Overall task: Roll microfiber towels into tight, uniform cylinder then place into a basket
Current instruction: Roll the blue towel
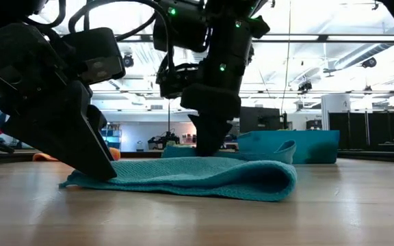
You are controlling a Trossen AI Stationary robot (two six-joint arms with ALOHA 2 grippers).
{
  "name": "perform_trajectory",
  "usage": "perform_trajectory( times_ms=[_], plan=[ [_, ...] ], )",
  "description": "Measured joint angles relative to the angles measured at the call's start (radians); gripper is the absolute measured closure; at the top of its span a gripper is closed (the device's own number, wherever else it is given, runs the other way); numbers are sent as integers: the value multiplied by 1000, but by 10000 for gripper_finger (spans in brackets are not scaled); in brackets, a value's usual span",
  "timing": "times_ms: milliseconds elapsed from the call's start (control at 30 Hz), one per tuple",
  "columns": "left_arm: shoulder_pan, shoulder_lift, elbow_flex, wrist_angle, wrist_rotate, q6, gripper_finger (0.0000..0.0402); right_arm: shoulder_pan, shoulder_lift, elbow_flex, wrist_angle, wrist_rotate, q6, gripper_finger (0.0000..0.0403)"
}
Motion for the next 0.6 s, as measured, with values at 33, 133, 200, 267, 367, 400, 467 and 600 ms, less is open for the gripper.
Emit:
perform_trajectory(
  times_ms=[33,133,200,267,367,400,467,600],
  plan=[
    [-1,0,0,0,0,3,249,-1,0,20,-30,16,-1,379],
    [-5,-1,1,-1,4,4,249,-19,-5,81,-139,28,-17,389],
    [-6,-2,3,-1,22,5,249,-43,-7,96,-174,56,-24,392],
    [-6,-2,3,-1,36,5,249,-70,-7,99,-190,92,-17,393],
    [-7,-2,4,-1,43,0,249,-106,-6,101,-186,108,21,393],
    [-7,-2,4,-1,43,-3,249,-114,-6,101,-185,108,36,393],
    [-7,-2,4,-1,43,-13,249,-127,-6,101,-186,108,52,394],
    [-7,-2,4,-1,41,-28,249,-138,-6,101,-185,105,52,394]
  ],
)
